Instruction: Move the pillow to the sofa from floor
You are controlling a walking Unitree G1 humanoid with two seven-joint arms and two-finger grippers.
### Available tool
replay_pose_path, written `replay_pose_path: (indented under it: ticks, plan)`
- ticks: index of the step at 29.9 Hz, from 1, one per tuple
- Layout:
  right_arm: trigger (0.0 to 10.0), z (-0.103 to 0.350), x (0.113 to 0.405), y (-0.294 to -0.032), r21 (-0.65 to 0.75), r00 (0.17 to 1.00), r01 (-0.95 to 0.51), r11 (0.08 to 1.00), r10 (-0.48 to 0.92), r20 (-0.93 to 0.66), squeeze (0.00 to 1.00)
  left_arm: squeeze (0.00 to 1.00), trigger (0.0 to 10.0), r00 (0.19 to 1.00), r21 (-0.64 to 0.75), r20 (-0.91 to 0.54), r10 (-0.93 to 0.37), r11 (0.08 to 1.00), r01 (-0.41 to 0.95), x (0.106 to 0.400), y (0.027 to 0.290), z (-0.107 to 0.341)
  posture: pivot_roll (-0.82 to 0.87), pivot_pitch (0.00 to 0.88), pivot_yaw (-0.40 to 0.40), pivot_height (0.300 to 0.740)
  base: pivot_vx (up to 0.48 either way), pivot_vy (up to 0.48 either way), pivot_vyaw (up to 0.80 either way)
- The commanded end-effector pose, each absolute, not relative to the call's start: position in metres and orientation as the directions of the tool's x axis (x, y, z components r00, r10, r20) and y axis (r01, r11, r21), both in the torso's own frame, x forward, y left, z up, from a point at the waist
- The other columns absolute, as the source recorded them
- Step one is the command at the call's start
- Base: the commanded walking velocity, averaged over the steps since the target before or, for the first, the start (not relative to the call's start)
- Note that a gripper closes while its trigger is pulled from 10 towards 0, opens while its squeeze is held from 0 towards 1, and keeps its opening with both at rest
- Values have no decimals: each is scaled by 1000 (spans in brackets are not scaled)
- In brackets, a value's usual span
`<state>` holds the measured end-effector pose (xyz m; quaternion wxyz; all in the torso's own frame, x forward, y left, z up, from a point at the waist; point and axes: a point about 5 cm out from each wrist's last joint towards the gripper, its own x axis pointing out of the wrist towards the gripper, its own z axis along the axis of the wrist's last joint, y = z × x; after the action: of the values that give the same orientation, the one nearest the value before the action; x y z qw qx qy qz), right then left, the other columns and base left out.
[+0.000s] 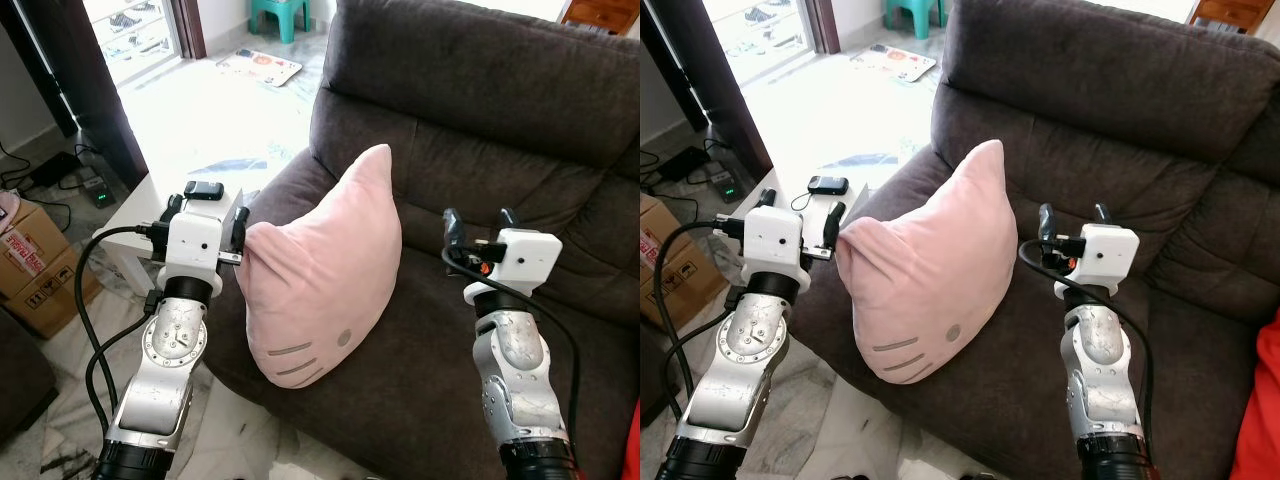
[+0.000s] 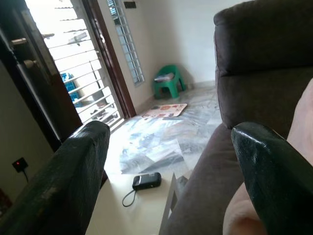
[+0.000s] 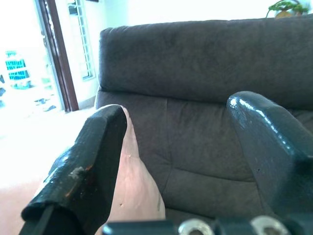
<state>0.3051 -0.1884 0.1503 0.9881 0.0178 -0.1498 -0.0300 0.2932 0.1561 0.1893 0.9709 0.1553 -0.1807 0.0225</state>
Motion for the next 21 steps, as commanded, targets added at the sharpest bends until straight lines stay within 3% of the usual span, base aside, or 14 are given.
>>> replay_pose_path:
  ticks: [1, 7, 21]
  plan:
    - [10000, 145, 296, -193, 49, 952, 61, 997, -73, 296, 0, 0, 10000, 932, 295, 361, -5, 949, -109, 292, 159, 185, -6, 65, -50, 740, 0, 0, 0]
    - [10000, 140, 291, -205, 43, 955, 98, 994, -106, 278, 0, 0, 10000, 928, 298, 372, -7, 948, -113, 284, 166, 181, -6, 50, -41, 740, 0, 0, 0]
    - [10000, 145, 294, -197, 68, 947, 85, 994, -102, 305, 0, 0, 10000, 917, 282, 399, -25, 955, -97, 290, 158, 183, -23, 16, -29, 740, 0, 0, 0]
